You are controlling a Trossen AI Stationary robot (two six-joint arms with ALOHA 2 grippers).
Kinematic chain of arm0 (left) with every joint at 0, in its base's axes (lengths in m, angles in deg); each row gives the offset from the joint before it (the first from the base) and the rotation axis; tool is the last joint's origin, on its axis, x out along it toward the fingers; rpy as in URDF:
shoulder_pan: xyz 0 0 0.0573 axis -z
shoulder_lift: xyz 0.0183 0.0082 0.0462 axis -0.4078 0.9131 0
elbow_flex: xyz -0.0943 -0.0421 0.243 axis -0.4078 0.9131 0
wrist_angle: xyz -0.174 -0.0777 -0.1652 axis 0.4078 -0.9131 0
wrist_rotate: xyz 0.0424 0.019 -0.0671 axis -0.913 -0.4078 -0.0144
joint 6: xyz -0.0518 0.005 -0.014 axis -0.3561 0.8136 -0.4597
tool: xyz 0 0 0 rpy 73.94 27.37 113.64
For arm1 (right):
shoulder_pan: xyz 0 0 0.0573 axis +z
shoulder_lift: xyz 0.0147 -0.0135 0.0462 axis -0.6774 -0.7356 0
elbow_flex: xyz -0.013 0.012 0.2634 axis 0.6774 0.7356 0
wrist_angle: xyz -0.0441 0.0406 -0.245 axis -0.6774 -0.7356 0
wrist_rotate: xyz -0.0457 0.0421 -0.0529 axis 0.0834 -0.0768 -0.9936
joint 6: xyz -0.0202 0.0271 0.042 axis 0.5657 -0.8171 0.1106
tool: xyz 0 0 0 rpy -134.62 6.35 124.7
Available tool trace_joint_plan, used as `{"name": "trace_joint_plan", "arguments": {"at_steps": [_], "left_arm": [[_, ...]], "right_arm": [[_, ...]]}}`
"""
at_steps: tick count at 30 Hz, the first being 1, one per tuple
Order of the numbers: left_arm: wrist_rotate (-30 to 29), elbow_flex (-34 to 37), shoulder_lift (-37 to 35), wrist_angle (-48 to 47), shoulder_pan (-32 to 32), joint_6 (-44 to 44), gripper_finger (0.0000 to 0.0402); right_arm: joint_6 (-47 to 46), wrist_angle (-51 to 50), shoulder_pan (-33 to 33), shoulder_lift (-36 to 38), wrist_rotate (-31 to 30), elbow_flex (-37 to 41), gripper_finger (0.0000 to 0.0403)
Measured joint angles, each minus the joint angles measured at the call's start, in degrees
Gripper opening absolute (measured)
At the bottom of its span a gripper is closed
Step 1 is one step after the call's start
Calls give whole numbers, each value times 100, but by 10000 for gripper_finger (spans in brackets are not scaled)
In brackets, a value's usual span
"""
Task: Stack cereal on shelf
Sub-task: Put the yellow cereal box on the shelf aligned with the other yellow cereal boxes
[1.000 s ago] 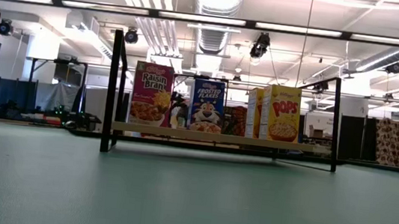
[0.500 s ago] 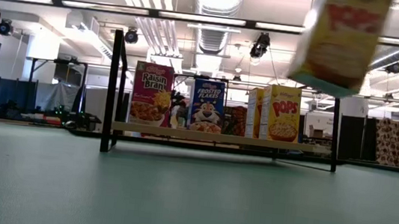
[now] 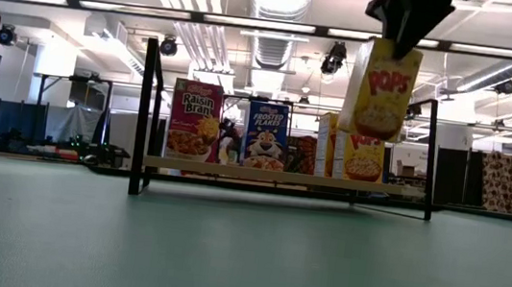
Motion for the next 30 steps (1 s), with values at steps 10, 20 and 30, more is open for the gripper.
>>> {"name": "trace_joint_plan", "arguments": {"at_steps": [10,20,30], "left_arm": [[2,0,0,-7,-1,-18,252],[3,0,0,-4,-1,-44,252],[3,2,0,-4,1,-46,252]], "right_arm": [[715,-241,-568,-346,40,76,171],[1106,-273,-890,-581,61,338,171],[1226,-54,-1178,-581,431,356,171]]}}
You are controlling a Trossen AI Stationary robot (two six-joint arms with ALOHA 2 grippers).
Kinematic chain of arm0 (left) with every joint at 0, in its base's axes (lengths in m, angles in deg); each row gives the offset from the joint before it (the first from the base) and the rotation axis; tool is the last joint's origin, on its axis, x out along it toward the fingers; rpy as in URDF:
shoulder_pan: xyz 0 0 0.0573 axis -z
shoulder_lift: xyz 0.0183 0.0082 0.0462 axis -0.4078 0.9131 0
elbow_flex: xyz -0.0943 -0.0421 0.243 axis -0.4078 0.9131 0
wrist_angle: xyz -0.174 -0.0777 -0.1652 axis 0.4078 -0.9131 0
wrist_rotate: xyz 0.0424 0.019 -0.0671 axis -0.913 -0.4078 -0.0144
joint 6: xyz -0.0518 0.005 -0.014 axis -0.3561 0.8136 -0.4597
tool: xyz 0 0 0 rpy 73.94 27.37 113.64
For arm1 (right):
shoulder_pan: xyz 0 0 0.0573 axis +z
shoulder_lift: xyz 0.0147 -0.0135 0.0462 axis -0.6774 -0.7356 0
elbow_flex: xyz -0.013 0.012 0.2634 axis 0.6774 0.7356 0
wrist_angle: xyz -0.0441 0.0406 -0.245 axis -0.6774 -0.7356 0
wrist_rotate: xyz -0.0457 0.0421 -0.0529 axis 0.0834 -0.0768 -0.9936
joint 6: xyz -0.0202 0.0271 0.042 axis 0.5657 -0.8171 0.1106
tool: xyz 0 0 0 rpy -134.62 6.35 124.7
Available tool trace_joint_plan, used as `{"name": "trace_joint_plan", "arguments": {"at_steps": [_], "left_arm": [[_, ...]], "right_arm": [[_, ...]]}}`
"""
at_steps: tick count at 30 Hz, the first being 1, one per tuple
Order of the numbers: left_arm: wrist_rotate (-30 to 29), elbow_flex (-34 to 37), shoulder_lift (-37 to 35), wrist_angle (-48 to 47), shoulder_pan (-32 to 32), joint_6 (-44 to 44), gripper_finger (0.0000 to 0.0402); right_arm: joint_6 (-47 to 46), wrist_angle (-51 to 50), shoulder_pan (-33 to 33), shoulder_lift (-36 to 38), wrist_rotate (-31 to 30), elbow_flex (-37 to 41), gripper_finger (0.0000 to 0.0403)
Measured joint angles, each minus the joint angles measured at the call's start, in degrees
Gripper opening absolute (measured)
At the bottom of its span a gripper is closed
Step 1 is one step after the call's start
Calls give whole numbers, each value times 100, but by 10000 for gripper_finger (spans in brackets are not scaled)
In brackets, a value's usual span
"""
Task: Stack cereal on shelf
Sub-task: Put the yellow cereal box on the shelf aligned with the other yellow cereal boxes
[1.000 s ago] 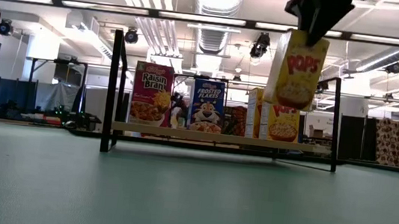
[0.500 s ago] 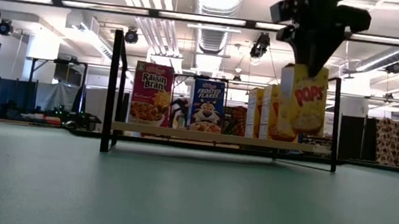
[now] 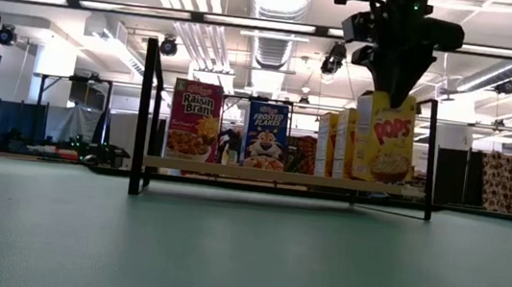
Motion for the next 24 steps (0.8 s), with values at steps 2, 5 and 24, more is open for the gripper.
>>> {"name": "trace_joint_plan", "arguments": {"at_steps": [2,5,24], "left_arm": [[0,0,0,0,-2,-2,252],[0,0,0,0,-1,-14,252],[2,4,0,0,-2,-17,252]], "right_arm": [[24,45,-44,0,76,0,171],[62,68,-100,-17,82,0,171],[51,97,-162,-95,71,22,171]]}}
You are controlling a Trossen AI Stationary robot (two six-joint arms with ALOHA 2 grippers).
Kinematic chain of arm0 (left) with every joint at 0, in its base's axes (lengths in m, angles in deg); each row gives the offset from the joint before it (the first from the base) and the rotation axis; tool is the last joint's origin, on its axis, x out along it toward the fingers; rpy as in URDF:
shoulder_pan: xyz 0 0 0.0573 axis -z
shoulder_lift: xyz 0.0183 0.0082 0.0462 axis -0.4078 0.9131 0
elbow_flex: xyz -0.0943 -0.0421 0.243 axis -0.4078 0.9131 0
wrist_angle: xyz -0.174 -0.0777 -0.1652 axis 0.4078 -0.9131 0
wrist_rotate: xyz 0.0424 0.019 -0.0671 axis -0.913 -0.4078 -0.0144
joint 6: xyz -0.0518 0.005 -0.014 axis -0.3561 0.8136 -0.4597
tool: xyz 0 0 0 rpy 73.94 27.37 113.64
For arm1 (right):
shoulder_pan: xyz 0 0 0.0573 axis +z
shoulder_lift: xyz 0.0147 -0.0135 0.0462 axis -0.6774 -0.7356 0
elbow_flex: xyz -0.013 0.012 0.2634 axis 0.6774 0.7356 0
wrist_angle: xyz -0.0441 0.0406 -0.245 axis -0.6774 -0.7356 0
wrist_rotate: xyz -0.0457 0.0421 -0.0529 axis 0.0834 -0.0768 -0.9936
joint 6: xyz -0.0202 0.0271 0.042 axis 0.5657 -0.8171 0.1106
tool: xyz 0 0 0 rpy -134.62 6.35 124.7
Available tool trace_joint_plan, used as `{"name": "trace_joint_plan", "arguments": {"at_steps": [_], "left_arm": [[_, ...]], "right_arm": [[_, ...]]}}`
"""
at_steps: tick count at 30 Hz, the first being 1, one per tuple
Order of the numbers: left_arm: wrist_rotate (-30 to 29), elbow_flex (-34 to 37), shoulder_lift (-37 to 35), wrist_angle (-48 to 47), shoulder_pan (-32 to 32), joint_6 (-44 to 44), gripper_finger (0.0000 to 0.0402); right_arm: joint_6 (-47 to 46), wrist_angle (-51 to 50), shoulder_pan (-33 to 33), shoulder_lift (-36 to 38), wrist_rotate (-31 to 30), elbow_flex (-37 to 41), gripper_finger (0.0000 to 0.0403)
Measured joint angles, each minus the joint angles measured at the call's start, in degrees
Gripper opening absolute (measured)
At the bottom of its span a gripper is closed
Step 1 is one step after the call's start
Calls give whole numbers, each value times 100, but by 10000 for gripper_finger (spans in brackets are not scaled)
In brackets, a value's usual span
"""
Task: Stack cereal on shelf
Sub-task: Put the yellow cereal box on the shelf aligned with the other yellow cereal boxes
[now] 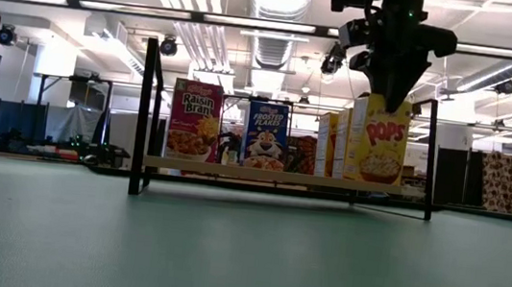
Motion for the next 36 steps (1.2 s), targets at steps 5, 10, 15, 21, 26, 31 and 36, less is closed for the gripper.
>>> {"name": "trace_joint_plan", "arguments": {"at_steps": [5,10,15,21,26,31,36], "left_arm": [[0,0,0,0,0,-2,252],[0,0,0,0,1,-2,252],[0,0,0,-1,2,-2,252],[0,0,0,0,2,-2,252],[0,0,0,0,2,-2,252],[-1,0,0,0,1,-2,252],[-1,0,0,0,2,-4,252]], "right_arm": [[-41,14,0,3,6,-11,171],[-17,1,0,3,-138,-37,171],[11,-18,0,5,-140,-37,171],[-41,0,0,1,-143,-37,186],[-125,12,-13,1,-203,-37,212],[-57,12,-15,3,-305,-37,233],[-99,-73,-15,39,-306,-174,251]]}}
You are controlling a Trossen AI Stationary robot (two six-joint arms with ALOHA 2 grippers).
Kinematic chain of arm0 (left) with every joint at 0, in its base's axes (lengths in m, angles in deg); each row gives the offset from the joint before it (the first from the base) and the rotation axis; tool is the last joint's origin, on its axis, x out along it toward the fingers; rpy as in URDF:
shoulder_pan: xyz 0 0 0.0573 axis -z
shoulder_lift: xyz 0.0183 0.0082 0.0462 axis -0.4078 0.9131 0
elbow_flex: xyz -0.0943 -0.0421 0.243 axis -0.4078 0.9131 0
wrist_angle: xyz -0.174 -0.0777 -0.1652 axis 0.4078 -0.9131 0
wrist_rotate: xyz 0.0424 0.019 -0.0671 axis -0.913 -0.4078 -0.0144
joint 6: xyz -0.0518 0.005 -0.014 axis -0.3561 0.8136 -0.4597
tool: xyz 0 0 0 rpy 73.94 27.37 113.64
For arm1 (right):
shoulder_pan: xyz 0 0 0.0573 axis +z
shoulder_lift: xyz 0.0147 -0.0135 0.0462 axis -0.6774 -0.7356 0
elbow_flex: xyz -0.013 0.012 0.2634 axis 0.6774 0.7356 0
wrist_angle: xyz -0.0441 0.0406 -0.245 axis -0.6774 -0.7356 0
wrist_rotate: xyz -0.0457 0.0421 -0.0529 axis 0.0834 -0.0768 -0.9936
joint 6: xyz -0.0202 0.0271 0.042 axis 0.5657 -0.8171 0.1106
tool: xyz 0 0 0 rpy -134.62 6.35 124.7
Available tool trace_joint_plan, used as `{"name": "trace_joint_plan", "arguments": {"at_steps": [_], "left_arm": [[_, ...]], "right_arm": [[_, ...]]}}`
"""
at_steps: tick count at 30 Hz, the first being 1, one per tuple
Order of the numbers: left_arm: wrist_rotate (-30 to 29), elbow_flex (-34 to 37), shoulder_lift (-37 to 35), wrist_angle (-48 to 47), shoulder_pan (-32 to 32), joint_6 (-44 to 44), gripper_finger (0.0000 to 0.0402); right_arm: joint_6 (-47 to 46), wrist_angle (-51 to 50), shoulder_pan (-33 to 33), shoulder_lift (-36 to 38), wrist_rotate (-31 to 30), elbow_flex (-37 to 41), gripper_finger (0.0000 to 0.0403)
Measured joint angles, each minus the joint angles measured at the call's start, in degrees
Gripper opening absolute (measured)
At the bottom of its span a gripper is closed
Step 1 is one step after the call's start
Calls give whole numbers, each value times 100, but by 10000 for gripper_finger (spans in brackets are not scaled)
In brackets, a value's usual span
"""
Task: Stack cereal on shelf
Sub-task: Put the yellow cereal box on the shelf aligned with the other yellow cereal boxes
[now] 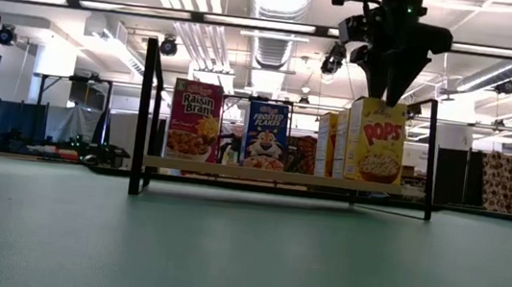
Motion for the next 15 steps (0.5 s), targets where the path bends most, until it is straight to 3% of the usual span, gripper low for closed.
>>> {"name": "trace_joint_plan", "arguments": {"at_steps": [9,15], "left_arm": [[1,0,0,0,-2,0,252],[0,0,0,0,-2,0,252]], "right_arm": [[-411,-472,13,5,28,-762,250],[-965,-102,125,-6,674,-1061,205]]}}
